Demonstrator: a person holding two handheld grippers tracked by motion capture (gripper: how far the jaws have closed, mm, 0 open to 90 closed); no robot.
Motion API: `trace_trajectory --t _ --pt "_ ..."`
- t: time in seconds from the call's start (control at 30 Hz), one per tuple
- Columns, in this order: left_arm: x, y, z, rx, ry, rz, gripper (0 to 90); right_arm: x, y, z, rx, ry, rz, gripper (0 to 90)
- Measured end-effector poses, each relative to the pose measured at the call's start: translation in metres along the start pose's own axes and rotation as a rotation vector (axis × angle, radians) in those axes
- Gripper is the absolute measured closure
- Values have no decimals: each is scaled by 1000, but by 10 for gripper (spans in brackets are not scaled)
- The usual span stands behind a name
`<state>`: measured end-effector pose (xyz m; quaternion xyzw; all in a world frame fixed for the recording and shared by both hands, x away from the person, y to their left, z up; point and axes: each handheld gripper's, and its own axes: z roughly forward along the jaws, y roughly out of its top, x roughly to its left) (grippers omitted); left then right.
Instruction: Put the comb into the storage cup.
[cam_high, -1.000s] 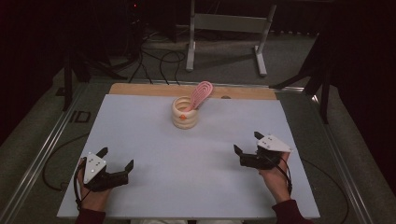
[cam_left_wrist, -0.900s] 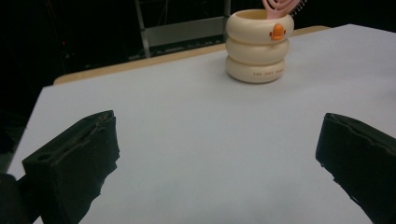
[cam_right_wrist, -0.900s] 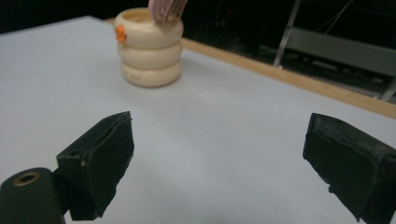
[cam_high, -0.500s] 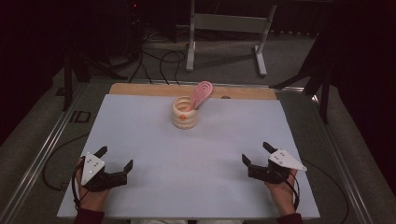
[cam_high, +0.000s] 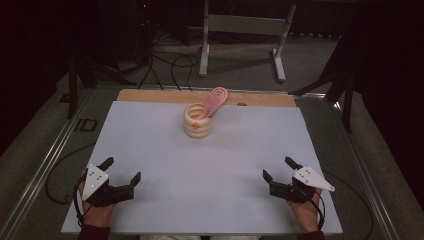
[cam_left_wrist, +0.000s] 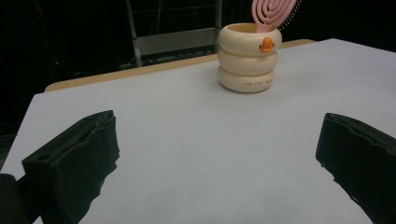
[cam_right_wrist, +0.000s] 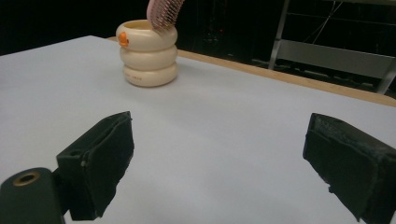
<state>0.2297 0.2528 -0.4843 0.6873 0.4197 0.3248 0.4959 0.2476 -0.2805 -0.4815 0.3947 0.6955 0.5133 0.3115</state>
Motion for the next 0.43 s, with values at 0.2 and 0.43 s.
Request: trace_trajectory --t 0.2,0.43 --pt "-2 1 0 -7 5 6 1 2 1 0 -3 6 -7 86" --pt "-2 0 1 -1 9 12 1 0 0 -1 -4 -2 -3 86"
